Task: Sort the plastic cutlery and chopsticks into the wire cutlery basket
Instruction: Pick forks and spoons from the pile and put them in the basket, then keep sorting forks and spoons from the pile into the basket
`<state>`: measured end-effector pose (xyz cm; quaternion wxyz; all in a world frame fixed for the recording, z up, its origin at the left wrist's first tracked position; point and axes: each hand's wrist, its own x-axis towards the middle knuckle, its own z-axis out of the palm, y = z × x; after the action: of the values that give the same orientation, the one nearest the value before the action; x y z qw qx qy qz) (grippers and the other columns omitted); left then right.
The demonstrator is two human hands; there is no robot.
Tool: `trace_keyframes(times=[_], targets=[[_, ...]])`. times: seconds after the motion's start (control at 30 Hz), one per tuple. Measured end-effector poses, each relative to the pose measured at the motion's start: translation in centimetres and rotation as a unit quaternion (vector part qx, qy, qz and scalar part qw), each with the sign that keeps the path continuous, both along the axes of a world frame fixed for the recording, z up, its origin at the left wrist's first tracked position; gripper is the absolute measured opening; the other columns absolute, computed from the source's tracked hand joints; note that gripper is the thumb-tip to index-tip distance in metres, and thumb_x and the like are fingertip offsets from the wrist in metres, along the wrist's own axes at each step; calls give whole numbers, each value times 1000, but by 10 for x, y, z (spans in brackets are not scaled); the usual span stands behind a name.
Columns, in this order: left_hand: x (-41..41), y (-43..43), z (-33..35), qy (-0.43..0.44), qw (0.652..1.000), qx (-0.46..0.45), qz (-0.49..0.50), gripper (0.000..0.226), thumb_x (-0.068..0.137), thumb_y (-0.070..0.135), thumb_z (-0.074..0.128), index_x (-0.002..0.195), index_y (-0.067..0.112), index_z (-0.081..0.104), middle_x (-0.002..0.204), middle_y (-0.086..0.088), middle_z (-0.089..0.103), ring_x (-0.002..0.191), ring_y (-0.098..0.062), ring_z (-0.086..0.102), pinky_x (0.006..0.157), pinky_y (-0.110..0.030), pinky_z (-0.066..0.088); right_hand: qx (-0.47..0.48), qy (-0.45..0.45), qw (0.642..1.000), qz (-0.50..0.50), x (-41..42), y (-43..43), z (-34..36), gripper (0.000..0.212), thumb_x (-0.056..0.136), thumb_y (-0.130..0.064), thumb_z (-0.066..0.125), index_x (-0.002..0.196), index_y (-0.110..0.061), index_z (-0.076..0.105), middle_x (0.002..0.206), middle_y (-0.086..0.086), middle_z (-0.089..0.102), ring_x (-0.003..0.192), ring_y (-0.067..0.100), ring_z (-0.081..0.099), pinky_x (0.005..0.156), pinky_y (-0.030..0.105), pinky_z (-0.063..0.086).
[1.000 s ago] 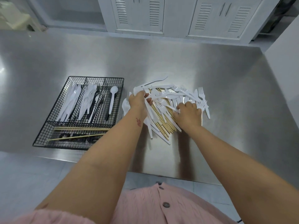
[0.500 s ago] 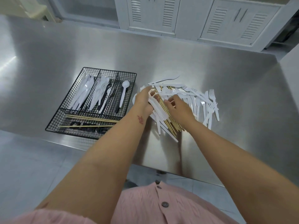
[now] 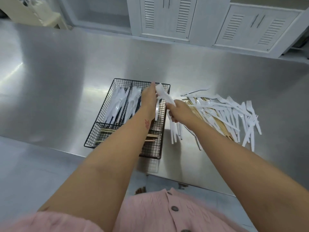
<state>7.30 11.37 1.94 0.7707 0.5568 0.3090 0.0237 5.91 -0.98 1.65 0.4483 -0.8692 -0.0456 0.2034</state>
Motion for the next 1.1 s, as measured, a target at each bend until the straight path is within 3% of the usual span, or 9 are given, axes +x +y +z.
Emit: trace_keyframes(times=[0.07,0.17,0.23,0.3,0.43,0.67,0.73,0.9,1.1], targets=[[-3,25,-6,-12,963,267,-30,39,100,34,46,130,10,56,128,-10,59,114,-21,55,92,-35,45,-101,-42,994,-25,3,20,-5,34,100,-38,41,105,-8,56,90,8,61,76,26,59,65,33,43],[-16,55,-27,-19,794,589,-151,49,100,38,44,143,13,46,148,-11,44,139,-27,36,114,-44,29,-206,-65,975,-57,0,34,-8,38,102,-40,37,110,-7,55,91,6,56,91,30,59,75,34,40],[-23,61,-43,-5,695,675,-247,59,101,47,38,152,18,32,162,-10,21,151,-27,11,122,-45,10,-266,-70,959,-65,-1,36,-11,37,102,-38,36,111,-8,57,98,7,63,101,30,61,89,38,39],[-35,64,-54,10,655,690,-309,66,100,56,28,157,23,17,166,-6,-1,152,-22,-9,122,-45,-6,-319,-77,943,-48,-3,41,-13,35,101,-35,35,109,-11,59,106,7,67,106,29,60,96,40,34],[-34,114,-75,13,628,682,-373,72,99,62,13,159,23,4,165,-5,-12,150,-18,-18,121,-45,-11,-387,-71,918,-50,-9,95,-23,38,99,-36,35,112,-12,61,114,7,65,116,27,52,100,42,30],[-34,112,-71,17,635,683,-361,73,99,61,11,159,19,6,165,-7,-10,150,-18,-18,121,-45,-11,-429,-266,863,-3,-16,83,-36,41,94,-31,48,129,-8,50,127,11,55,119,30,44,96,41,32],[-33,112,-71,19,635,682,-364,73,99,61,10,159,19,6,165,-7,-10,150,-18,-17,121,-44,-11,-414,-278,866,30,-20,80,-42,44,93,-28,50,133,-10,48,134,9,52,125,29,40,98,43,30],[-33,113,-71,34,623,690,-368,74,99,62,9,159,19,4,165,-7,-10,150,-19,-18,121,-44,-13,-401,-218,887,67,-26,74,-52,49,100,-34,37,147,-22,32,153,-2,35,147,22,11,113,52,13],[-37,108,-68,46,628,692,-353,72,100,59,10,159,18,4,165,-7,-9,151,-21,-15,120,-44,-12,-348,-266,899,-23,-31,53,-49,42,99,-30,41,139,-20,43,147,-1,43,140,21,30,108,45,23]])
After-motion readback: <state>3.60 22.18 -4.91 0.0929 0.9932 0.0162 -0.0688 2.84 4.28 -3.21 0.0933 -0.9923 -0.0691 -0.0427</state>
